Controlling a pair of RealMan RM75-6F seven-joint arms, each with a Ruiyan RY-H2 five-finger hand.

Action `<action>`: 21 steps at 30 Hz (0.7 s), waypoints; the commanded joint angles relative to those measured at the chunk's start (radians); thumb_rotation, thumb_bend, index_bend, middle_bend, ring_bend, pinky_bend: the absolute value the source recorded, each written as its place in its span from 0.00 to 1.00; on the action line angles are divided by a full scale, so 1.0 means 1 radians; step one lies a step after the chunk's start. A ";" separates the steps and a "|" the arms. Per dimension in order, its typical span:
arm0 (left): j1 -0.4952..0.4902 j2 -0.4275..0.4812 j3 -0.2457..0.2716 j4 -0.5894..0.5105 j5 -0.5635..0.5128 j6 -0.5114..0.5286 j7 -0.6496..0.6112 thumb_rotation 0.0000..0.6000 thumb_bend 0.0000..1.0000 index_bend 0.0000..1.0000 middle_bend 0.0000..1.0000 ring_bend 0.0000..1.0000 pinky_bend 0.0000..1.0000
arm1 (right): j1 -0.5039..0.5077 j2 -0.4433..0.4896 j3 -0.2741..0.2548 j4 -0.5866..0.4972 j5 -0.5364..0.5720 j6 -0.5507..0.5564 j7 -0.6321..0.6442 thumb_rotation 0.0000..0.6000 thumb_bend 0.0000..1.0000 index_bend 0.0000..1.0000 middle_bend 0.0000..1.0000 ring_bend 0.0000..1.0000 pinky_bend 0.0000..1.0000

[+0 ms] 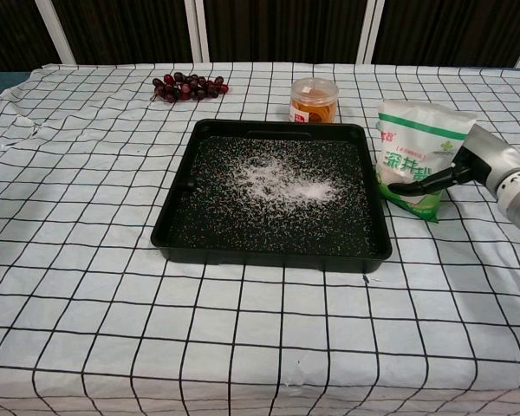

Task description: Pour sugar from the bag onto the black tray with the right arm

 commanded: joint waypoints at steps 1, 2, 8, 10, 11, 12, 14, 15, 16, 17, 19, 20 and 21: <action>0.000 0.000 0.000 0.000 0.000 0.000 0.000 1.00 0.66 0.20 0.03 0.00 0.00 | 0.000 0.000 -0.001 0.000 -0.001 0.000 -0.001 1.00 0.11 0.36 0.27 0.37 0.35; 0.000 0.001 0.001 0.000 0.001 0.000 0.000 1.00 0.66 0.20 0.03 0.00 0.00 | 0.000 0.000 -0.001 0.000 -0.002 0.000 0.000 1.00 0.11 0.36 0.27 0.37 0.35; 0.001 0.001 0.002 0.000 0.005 0.003 -0.001 1.00 0.66 0.20 0.03 0.00 0.00 | 0.000 -0.002 -0.003 -0.001 -0.003 -0.002 0.001 1.00 0.11 0.36 0.27 0.37 0.35; 0.001 0.001 0.001 0.000 0.004 0.003 -0.002 1.00 0.66 0.20 0.03 0.00 0.00 | 0.000 -0.003 -0.003 0.000 -0.002 -0.003 0.002 1.00 0.11 0.36 0.27 0.37 0.35; 0.001 0.001 0.001 0.001 0.004 0.003 -0.002 1.00 0.66 0.20 0.03 0.00 0.00 | 0.000 -0.004 -0.003 0.001 -0.001 -0.004 0.001 1.00 0.11 0.36 0.27 0.37 0.35; 0.001 0.001 0.001 0.001 0.003 0.002 -0.002 1.00 0.66 0.20 0.03 0.00 0.00 | 0.000 -0.005 -0.003 0.003 0.000 -0.004 0.000 1.00 0.11 0.36 0.27 0.37 0.35; 0.000 0.001 0.000 0.001 0.002 0.000 -0.002 1.00 0.66 0.20 0.03 0.00 0.00 | 0.001 -0.006 -0.002 0.006 0.001 -0.005 -0.001 1.00 0.11 0.36 0.27 0.37 0.35; 0.000 0.001 0.000 0.000 0.001 -0.001 -0.002 1.00 0.66 0.20 0.03 0.00 0.00 | 0.001 -0.006 -0.001 0.007 0.001 -0.005 -0.001 1.00 0.11 0.36 0.27 0.37 0.35; -0.001 0.001 0.000 0.000 0.000 -0.001 -0.002 1.00 0.66 0.20 0.03 0.00 0.00 | 0.002 -0.006 -0.001 0.008 0.001 -0.004 -0.002 1.00 0.11 0.36 0.27 0.37 0.35; -0.001 0.001 0.000 0.000 0.000 -0.001 -0.002 1.00 0.66 0.20 0.03 0.00 0.00 | 0.002 -0.007 -0.001 0.008 0.001 -0.004 -0.002 1.00 0.11 0.36 0.27 0.37 0.35; 0.000 0.002 0.000 0.000 0.000 -0.002 -0.003 1.00 0.66 0.20 0.03 0.00 0.00 | 0.001 -0.007 -0.001 0.007 0.000 -0.003 -0.004 1.00 0.11 0.36 0.27 0.37 0.35; -0.001 0.002 0.001 0.000 0.000 -0.002 -0.003 1.00 0.66 0.20 0.03 0.00 0.00 | 0.001 -0.006 -0.003 0.006 0.000 -0.004 -0.005 1.00 0.11 0.36 0.27 0.37 0.35; -0.001 0.002 0.001 0.000 0.001 -0.002 -0.002 1.00 0.66 0.20 0.03 0.00 0.00 | 0.001 -0.006 -0.003 0.006 0.000 -0.004 -0.005 1.00 0.11 0.36 0.27 0.37 0.35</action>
